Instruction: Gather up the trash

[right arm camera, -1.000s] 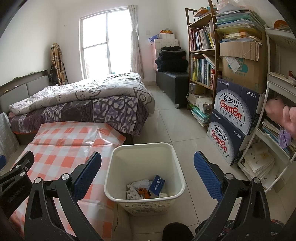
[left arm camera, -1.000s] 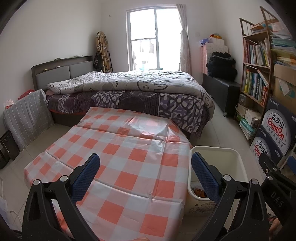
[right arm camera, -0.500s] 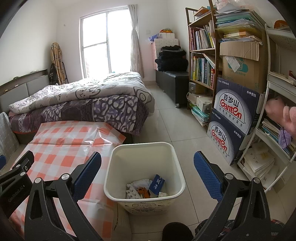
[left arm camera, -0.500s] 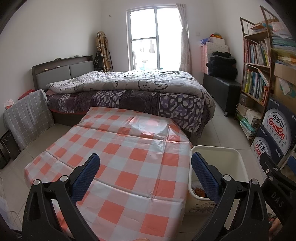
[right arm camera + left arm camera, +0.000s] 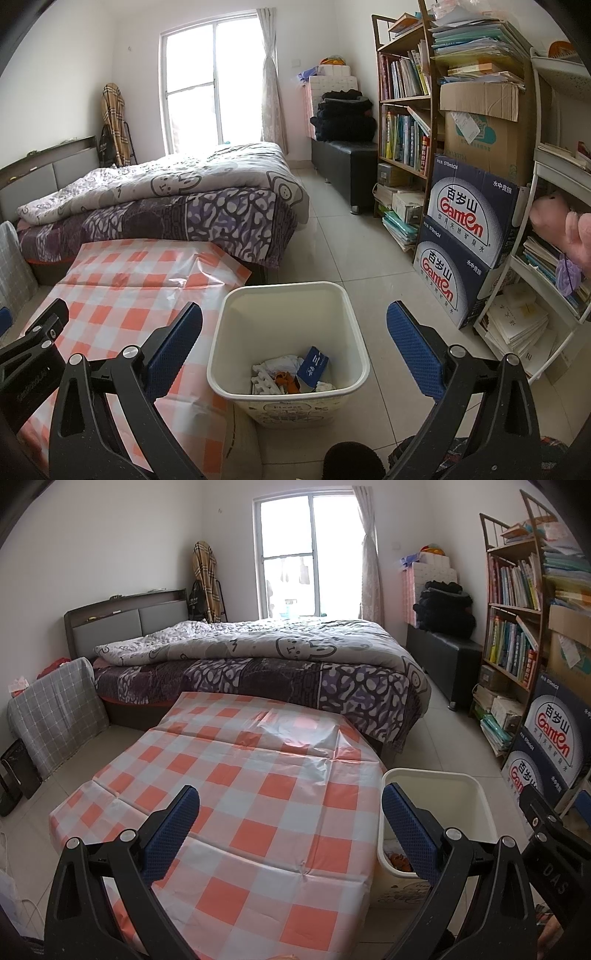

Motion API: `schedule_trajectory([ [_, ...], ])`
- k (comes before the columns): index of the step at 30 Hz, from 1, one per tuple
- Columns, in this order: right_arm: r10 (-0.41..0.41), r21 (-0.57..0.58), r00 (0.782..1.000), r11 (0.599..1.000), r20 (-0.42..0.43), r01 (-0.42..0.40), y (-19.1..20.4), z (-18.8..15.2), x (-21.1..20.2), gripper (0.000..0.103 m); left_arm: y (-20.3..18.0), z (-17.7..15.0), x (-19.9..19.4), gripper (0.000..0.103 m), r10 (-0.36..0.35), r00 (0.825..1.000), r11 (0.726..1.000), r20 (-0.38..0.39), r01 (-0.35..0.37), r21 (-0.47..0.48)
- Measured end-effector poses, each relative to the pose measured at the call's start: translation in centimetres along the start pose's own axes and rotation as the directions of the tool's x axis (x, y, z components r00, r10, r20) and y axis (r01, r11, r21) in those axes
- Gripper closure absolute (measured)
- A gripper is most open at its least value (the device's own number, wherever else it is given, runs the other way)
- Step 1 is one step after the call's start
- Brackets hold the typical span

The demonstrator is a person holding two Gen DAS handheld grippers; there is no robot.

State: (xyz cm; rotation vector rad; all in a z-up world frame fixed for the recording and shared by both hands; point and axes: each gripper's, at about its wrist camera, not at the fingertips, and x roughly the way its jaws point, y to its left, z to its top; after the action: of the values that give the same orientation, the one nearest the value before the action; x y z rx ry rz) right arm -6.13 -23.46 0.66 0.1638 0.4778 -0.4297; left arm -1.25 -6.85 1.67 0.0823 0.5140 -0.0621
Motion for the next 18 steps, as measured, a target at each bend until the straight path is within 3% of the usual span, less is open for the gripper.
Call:
schedule_trajectory([
  [18, -0.001, 0.001, 1.000, 1.000, -0.003, 0.001, -0.05, -0.01, 0.08, 0.007, 0.47, -0.49, -0.23, 0.007, 0.009, 1.000, 1.000, 0.003, -0.009, 0.011],
])
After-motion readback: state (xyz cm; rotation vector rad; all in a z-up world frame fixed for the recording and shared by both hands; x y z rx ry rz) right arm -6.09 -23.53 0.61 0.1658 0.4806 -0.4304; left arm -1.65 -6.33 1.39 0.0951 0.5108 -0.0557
